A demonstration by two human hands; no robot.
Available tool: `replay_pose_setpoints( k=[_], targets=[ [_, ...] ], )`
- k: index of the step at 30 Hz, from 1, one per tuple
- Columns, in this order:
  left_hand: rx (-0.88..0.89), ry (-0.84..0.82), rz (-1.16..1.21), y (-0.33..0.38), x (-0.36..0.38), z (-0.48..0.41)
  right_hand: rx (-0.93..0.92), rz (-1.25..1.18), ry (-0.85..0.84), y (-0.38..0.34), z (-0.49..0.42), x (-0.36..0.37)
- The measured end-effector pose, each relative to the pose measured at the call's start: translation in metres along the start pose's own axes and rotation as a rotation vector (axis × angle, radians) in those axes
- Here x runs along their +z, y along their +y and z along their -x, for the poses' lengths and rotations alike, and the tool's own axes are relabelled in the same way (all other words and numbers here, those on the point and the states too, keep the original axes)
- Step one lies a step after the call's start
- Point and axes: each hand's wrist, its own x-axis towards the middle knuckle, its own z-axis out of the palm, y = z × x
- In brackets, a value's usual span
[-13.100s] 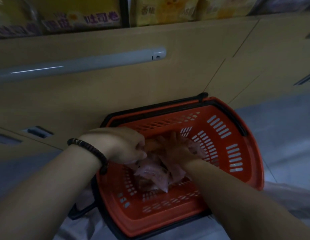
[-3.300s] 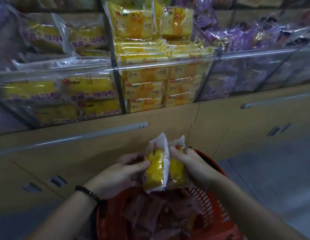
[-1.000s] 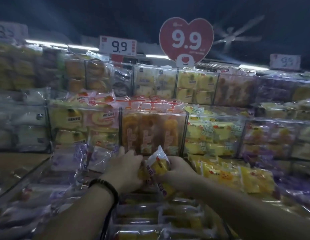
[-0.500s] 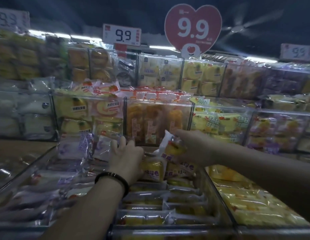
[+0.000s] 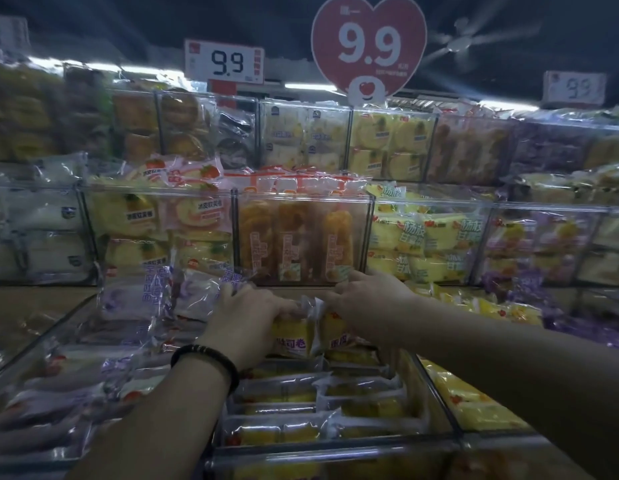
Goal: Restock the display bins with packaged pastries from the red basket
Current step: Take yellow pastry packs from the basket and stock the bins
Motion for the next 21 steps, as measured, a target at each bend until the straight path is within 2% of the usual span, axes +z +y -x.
replay_pose_setpoints(
  k=[6,10,14,17,19,21],
  targets=[
    [-0.020,-0.038,0.017,-0.001,0.003,-0.001,0.085,0.038,-0.043,-0.012,-0.010,0.005],
    [0.013,-0.089,0.040,0.000,0.001,0.002,0.117,-0.104,-0.083,-0.022,-0.004,0.007],
    [0.016,-0.020,0.022,0.004,0.001,0.002,0.060,-0.277,-0.191,-0.014,0.011,0.003],
    [-0.001,-0.006,0.013,0.005,0.001,0.002,0.131,-0.409,-0.052,-0.013,0.017,0.003],
    [-0.008,-0.007,0.020,0.005,0.001,0.001,0.164,-0.384,0.052,-0.018,0.018,0.008],
    [-0.011,-0.010,0.022,0.005,0.002,0.001,0.187,-0.371,0.080,-0.025,0.014,0.014]
  ],
)
